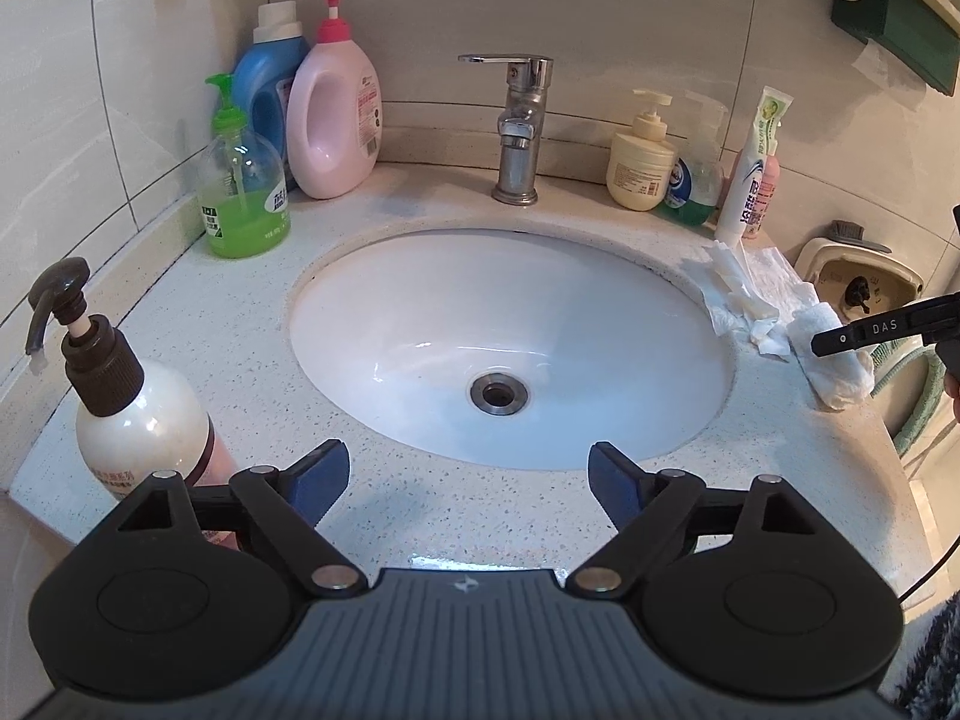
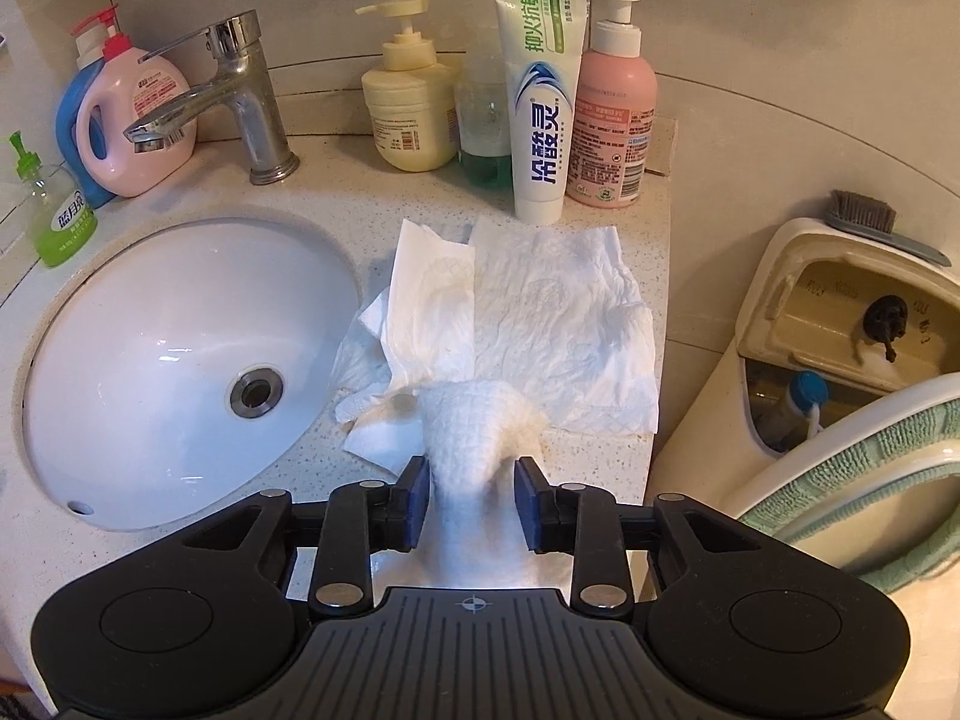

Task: Clean container
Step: 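Carry the white cloth with the right gripper to the tissues and release it, then move the right gripper back to the pump bottle and close on it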

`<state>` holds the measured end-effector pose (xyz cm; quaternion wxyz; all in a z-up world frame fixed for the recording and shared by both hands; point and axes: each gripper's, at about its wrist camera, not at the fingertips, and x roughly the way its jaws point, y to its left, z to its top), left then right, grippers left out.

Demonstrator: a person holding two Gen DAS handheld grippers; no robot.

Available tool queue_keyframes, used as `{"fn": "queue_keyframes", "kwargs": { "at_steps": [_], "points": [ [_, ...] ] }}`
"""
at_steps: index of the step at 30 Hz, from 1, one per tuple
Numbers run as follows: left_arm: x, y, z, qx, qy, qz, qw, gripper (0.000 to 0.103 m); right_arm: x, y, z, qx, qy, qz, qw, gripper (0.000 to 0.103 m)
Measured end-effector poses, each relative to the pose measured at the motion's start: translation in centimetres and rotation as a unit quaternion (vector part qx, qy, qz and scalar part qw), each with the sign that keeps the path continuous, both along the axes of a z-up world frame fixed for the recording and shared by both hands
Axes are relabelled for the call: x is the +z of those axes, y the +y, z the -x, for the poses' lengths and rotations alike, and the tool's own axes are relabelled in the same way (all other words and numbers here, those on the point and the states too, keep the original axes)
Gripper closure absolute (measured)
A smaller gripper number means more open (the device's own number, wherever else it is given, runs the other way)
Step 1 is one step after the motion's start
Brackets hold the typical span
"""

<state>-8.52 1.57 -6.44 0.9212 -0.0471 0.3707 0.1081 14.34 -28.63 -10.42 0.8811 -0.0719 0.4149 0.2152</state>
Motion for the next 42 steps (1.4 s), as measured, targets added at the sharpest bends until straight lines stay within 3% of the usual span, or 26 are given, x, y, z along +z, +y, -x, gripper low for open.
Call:
{"fn": "queue_keyframes", "kwargs": {
  "at_steps": [15, 42],
  "points": [
    [0.8, 0.1, 1.9, 0.031, -0.004, -0.003, 0.9995, 0.010, 4.1, 1.8, 2.7, 0.056, -0.037, -0.032, 0.997, 0.057],
    [1.7, 4.7, 5.9, 0.095, 0.004, -0.006, 0.9954, 0.008, 4.5, 12.5, 6.6, 0.192, -0.026, -0.060, 0.979, 0.052]
  ]
}}
